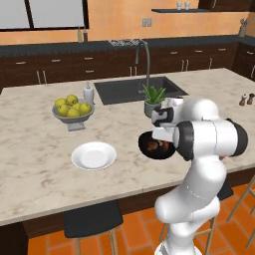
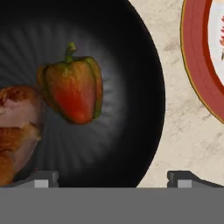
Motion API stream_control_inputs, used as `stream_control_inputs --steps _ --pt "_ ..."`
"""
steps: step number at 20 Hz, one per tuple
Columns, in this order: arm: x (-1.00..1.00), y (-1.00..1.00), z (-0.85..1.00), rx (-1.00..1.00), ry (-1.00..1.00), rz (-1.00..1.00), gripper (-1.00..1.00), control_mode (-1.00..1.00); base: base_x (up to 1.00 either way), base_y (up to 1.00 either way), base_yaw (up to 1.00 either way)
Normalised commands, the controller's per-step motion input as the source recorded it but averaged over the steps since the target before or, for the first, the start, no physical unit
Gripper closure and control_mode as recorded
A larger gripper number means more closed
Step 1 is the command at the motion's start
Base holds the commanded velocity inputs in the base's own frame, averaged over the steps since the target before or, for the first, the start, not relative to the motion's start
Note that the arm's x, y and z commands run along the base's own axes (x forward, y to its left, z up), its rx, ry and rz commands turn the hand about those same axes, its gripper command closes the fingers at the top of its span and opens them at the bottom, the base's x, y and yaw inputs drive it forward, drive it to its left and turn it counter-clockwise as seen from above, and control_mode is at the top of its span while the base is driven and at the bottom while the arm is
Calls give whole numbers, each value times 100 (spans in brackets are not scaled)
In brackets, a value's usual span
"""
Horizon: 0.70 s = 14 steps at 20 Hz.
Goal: Pick the chicken drumstick and bell pepper from their plates and place them in the bowl. Then put the bowl in the fridge.
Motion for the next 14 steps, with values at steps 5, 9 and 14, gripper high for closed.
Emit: stream_control_inputs --steps 5,9,14 --pt "-17 -12 5 2 -1 0 -100 -100 0 0 0" --pt "23 0 -56 0 0 0 -100 -100 0 0 0" --pt "30 9 -47 0 0 0 100 -100 0 0 0"
